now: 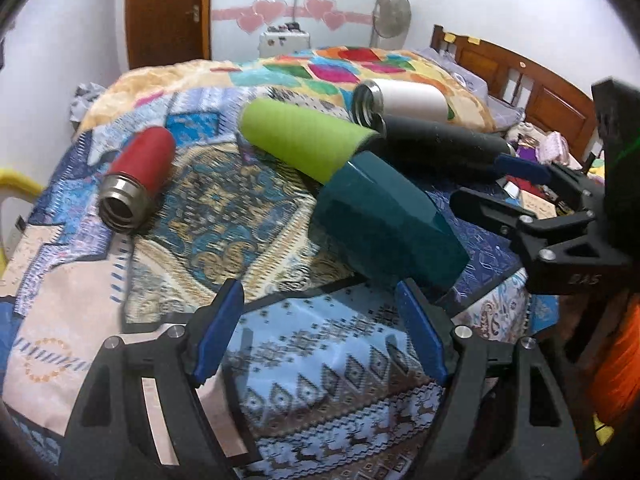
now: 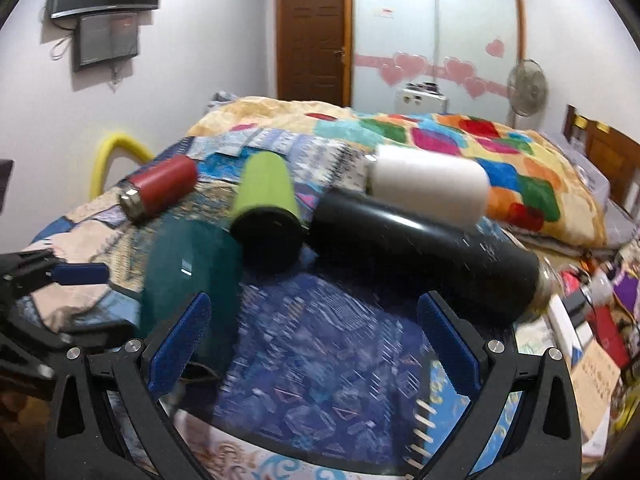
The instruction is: Flip cup upright
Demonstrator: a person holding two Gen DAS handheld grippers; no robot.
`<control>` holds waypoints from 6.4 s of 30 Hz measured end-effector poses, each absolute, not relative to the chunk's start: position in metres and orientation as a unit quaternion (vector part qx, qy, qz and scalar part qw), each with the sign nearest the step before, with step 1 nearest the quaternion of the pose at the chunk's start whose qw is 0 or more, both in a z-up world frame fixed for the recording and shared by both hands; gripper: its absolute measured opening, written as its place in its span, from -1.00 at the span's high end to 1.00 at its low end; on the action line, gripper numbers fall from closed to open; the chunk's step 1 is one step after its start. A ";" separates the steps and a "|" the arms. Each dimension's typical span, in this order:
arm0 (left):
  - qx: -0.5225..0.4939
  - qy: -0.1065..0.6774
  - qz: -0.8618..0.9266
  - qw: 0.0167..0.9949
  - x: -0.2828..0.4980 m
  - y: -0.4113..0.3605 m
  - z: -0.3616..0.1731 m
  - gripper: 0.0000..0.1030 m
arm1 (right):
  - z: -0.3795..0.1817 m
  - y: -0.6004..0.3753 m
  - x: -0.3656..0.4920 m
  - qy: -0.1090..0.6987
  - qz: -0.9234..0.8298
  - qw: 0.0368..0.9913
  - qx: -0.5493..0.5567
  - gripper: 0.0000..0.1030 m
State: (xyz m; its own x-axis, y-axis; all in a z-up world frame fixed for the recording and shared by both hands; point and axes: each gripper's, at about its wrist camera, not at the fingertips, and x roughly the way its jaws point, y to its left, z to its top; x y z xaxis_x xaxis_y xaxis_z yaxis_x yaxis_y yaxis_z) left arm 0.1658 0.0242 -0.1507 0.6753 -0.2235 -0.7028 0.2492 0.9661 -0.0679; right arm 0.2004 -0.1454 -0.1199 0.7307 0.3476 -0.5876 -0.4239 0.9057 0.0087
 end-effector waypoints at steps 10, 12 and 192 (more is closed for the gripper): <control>0.017 0.313 -0.067 0.947 0.141 0.063 -0.125 -0.52 | -0.128 -0.094 0.228 0.380 0.303 0.870 -0.086 -0.95; 0.011 0.308 -0.065 0.949 0.140 0.069 -0.124 -0.52 | -0.134 -0.087 0.235 0.404 0.308 0.856 -0.095 -0.79; -0.016 0.076 -0.038 0.996 -0.043 -0.009 0.018 -1.00 | 0.012 -0.189 0.010 0.058 0.167 0.984 0.026 -1.00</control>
State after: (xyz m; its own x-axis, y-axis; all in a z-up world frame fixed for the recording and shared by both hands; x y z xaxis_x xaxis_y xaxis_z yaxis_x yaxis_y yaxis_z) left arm -0.0430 -0.0086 0.0184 0.9857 -0.0779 -0.1494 0.0731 0.9966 -0.0376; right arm 0.0097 -0.1890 0.0125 0.9375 0.3315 -0.1057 -0.3254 0.9429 0.0709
